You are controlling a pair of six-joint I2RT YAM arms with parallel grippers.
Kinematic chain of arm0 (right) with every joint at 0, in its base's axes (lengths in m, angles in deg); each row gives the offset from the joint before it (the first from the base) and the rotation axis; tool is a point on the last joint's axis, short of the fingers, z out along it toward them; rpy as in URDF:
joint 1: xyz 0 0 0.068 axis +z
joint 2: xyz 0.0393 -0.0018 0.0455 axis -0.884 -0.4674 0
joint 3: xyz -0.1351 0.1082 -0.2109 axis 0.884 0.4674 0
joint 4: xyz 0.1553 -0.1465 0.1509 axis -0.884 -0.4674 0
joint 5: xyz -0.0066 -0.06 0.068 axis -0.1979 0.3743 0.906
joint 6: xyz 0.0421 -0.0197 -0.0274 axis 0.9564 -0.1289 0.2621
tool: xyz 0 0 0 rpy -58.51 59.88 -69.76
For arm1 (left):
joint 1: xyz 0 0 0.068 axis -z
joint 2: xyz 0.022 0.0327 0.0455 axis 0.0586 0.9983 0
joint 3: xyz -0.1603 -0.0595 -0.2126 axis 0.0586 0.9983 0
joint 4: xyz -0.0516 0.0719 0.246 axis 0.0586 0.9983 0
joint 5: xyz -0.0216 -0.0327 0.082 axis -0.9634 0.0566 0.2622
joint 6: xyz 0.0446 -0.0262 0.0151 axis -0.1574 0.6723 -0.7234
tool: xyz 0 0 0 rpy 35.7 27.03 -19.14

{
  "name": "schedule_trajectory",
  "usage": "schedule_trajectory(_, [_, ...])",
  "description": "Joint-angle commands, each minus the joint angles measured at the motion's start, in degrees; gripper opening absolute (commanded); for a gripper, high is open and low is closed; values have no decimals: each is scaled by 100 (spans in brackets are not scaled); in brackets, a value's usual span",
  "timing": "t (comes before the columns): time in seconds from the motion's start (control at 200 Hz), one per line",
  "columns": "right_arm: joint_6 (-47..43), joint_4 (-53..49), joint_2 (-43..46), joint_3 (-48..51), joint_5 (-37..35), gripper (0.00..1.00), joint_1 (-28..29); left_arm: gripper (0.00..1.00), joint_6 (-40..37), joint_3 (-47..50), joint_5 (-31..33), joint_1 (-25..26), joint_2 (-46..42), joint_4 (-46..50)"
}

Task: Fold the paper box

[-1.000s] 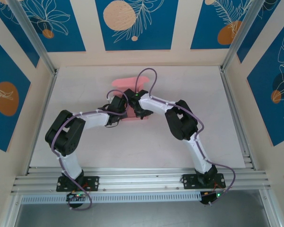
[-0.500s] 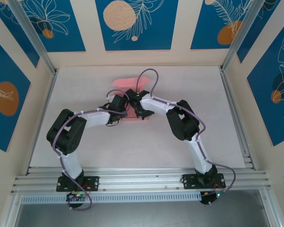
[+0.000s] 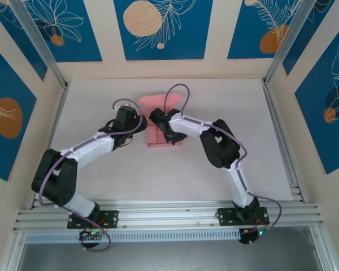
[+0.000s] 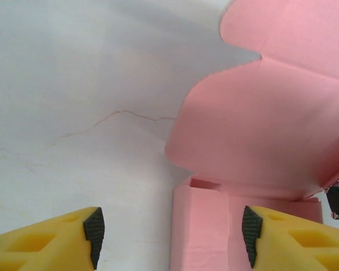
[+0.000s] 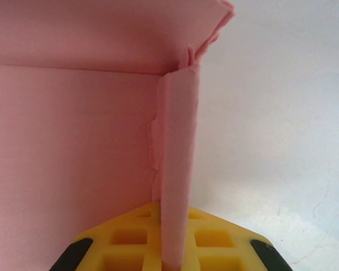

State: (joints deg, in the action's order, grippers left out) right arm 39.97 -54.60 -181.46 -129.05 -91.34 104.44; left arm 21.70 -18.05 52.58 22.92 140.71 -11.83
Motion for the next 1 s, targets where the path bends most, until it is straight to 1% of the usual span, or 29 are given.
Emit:
schedule_trajectory(0.0, [-286, -506, -54, 229, 38, 0, -9, 64, -336, 209, -511, -129, 66, 202])
schedule_trajectory(0.08, [-277, -504, -44, 235, 39, 0, -12, 62, -476, 219, -921, -85, 270, 169])
schedule_trajectory(0.15, [-277, -496, -32, 244, 56, 0, -8, 57, -580, 175, -1057, -5, 490, 107])
schedule_trajectory(0.215, [-277, -473, -6, 265, 88, 0, -3, 56, -658, 63, -1127, 88, 670, 61])
schedule_trajectory(0.34, [-278, -434, 18, 285, 136, 0, 6, 56, -729, -219, -1018, 223, 1046, 179])
schedule_trajectory(0.46, [-278, -387, 37, 305, 194, 0, 22, 49, -767, -410, -750, 257, 1420, 345])
schedule_trajectory(0.59, [-293, -346, 63, 314, 250, 0, 40, 48, -758, -589, -655, 311, 1760, 414])
schedule_trajectory(0.65, [-290, -338, 71, 307, 274, 0, 38, 42, -760, -728, -474, 356, 1899, 553])
schedule_trajectory(0.72, [-286, -328, 75, 314, 306, 0, 41, 35, -821, -919, -36, 439, 2015, 851])
schedule_trajectory(0.86, [-287, -260, 139, 370, 393, 0, 57, 35, -983, -1272, 857, 601, 2147, 1412])
schedule_trajectory(0.94, [-279, -197, 186, 438, 429, 0, 50, 35, -1075, -1439, 1118, 698, 2233, 1637])
schedule_trajectory(0.995, [-278, -158, 200, 470, 465, 0, 51, 35, -1096, -1514, 1106, 746, 2273, 1709])
